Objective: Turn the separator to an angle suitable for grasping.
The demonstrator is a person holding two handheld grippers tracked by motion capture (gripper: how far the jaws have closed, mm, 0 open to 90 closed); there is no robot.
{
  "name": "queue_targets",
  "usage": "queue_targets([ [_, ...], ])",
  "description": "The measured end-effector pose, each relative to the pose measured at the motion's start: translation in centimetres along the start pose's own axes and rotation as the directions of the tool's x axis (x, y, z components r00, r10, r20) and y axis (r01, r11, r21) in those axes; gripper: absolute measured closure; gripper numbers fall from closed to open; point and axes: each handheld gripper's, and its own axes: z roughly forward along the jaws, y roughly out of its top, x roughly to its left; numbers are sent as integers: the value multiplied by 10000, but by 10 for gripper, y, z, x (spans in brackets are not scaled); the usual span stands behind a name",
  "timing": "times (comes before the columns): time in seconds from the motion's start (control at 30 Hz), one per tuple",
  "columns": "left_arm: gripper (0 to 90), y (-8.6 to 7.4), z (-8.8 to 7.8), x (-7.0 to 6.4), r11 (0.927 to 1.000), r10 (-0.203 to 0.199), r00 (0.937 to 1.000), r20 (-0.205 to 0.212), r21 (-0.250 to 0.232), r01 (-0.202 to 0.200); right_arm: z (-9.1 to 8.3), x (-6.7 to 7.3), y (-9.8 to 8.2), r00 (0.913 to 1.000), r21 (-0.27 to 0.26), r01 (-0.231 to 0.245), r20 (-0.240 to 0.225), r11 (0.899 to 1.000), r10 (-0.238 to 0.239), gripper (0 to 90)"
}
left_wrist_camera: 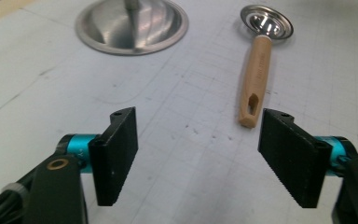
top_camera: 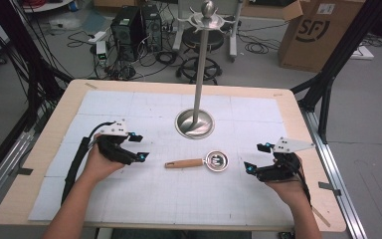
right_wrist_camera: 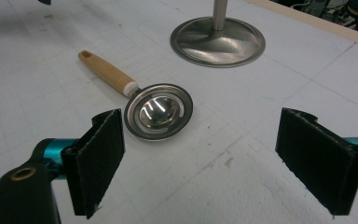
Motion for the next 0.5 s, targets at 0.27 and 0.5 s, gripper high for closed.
queue_targets([
  [0.27,177,-8,-23,9,9977,-422,9966,-711,-561,382,4,-1,1,10000,21,10,-50,10000,-10,143],
  [0.5,119,-10,-29,9,9943,-440,9983,-388,-992,400,1,-3,2,10000,-116,-27,-38,9999,26,143],
])
